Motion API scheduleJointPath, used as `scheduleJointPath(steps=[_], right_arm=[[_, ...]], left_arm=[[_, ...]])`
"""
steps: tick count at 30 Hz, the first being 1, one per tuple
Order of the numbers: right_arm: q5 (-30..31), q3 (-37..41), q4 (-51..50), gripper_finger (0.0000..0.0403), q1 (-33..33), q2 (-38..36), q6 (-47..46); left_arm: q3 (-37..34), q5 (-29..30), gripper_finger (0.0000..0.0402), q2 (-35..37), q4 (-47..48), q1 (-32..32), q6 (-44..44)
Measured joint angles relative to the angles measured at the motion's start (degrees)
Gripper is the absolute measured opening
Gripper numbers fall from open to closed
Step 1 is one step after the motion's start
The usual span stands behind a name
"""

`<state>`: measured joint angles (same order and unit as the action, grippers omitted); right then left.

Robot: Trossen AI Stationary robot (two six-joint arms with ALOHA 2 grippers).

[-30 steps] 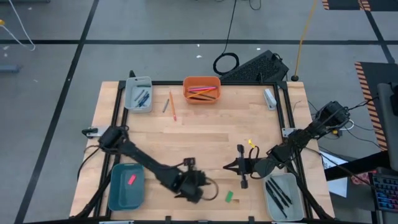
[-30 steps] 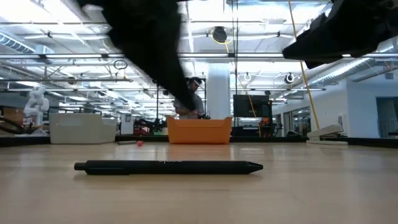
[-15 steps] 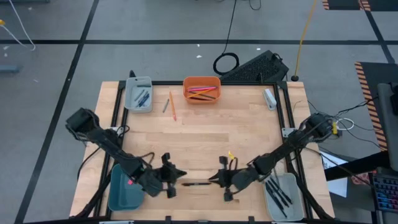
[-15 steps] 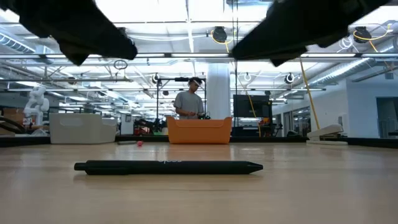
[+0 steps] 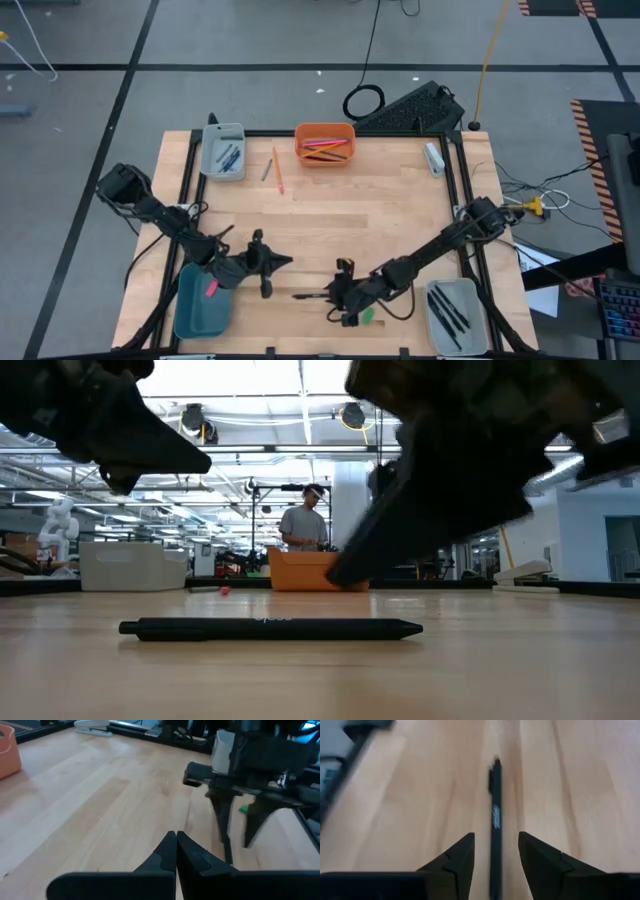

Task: Sort crayons/erasers/pens/pencils in bins
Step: Put the black pen into the bottom gray bin

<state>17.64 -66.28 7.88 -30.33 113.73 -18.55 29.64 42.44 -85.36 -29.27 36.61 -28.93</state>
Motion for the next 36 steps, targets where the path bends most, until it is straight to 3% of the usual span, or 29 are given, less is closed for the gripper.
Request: scheduleJointPath(steps=[10,24,36], right_arm=[[-2.72,0.03,-4.34,0.0117,1.38,1.34,-1.85],[-4.79,0.11,-4.66,0.0139,1.63,2.26,1.56],[-8.50,3.63,-6.93,0.0041,2.26,3.15,-0.41]], left_arm=[[-0.26,0.38,0.0001,0.04,-1.47,-0.64,1.68],[-0.23,1.12,0.0001,0.04,-1.87,-0.71,2.75],[-0.23,1.13,0.0001,0.04,-1.90,-0.64,2.72]])
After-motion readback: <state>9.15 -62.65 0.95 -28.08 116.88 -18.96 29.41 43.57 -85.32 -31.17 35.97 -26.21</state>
